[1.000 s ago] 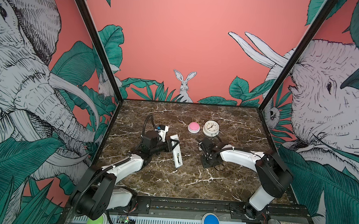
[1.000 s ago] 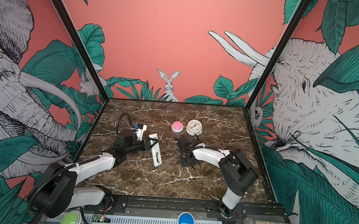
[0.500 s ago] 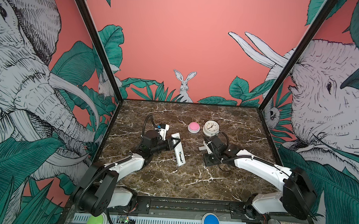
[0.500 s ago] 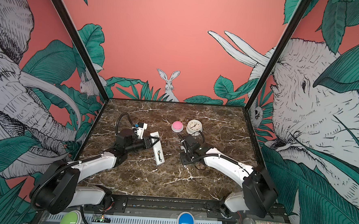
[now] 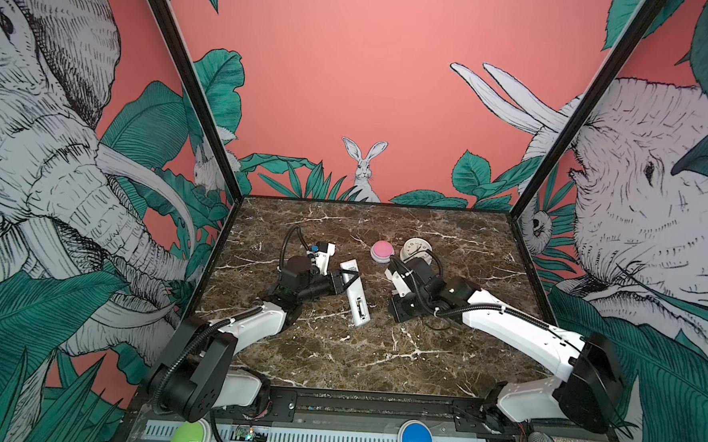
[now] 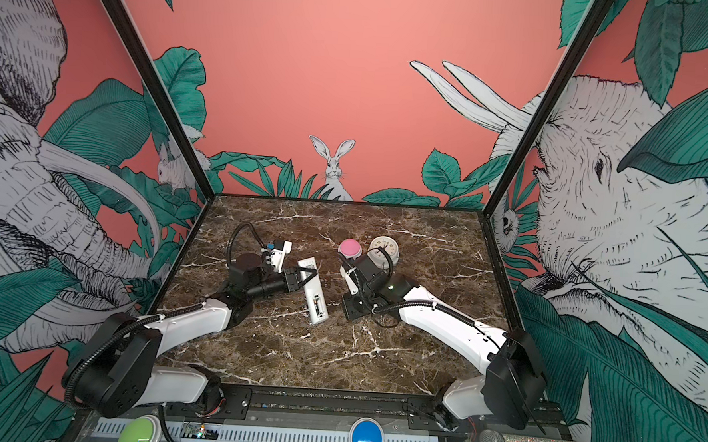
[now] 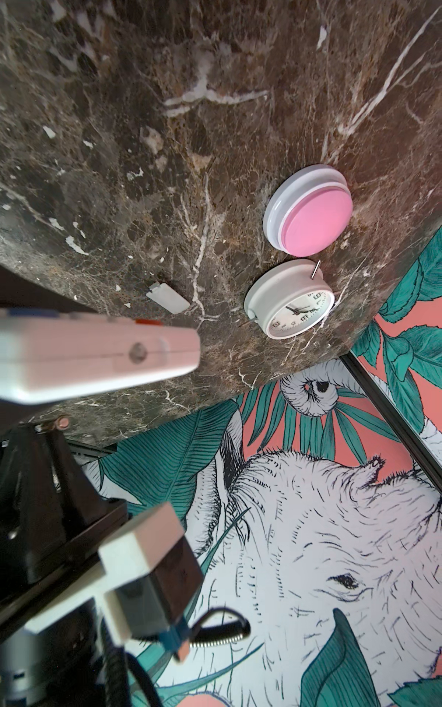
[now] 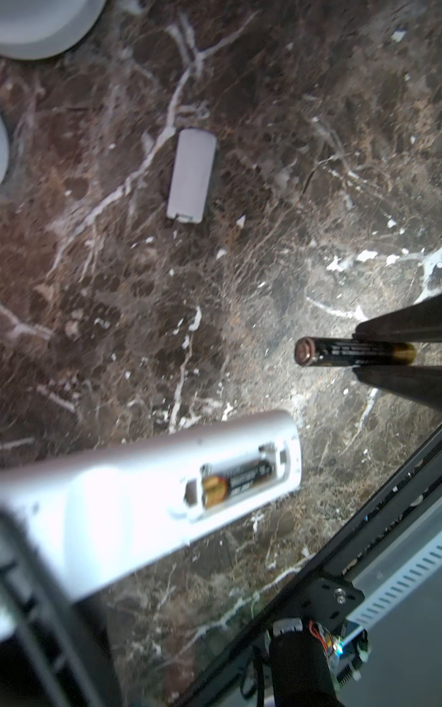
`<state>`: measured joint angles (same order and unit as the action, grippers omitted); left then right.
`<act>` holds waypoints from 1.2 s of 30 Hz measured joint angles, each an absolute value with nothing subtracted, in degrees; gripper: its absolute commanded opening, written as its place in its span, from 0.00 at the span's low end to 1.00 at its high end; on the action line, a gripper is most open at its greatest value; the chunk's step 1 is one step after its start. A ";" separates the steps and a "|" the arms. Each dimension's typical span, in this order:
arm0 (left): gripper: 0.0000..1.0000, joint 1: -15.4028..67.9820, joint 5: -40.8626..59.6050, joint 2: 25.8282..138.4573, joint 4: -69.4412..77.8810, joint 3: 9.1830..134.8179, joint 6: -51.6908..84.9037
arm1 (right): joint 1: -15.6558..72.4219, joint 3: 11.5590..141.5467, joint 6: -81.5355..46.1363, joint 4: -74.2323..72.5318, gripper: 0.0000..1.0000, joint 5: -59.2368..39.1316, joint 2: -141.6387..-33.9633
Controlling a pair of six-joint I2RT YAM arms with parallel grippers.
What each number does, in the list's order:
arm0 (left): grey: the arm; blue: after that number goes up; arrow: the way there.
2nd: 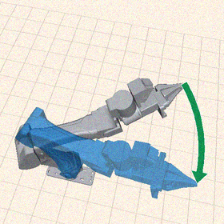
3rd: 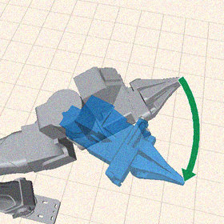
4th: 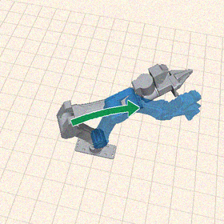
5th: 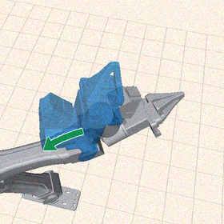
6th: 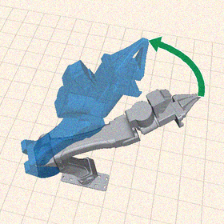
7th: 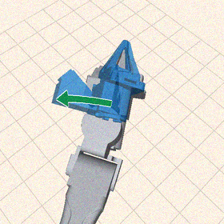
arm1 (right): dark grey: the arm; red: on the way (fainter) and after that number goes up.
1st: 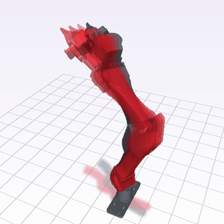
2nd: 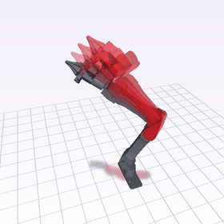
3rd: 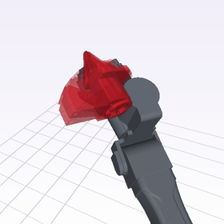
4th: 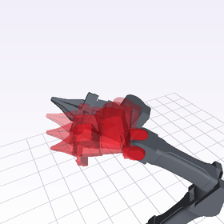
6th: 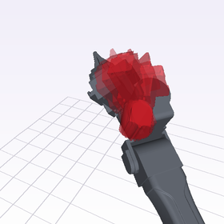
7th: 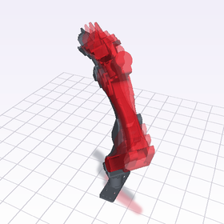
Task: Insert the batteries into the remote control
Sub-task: 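Carry the battery with the right gripper to the remote's open compartment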
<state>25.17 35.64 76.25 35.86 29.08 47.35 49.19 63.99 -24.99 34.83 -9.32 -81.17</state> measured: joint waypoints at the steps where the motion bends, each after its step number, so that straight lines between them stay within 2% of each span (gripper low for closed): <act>1: 0.00 25.17 35.83 76.31 36.32 29.08 47.55 | 49.54 64.99 -24.80 34.92 0.00 -9.69 -81.58; 36: 0.00 25.17 38.26 81.91 47.09 29.04 57.65 | 52.88 75.44 -23.59 41.41 0.00 -12.71 -91.70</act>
<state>25.17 38.26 81.91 47.09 29.04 57.65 52.88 75.44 -23.59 41.41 -12.71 -91.70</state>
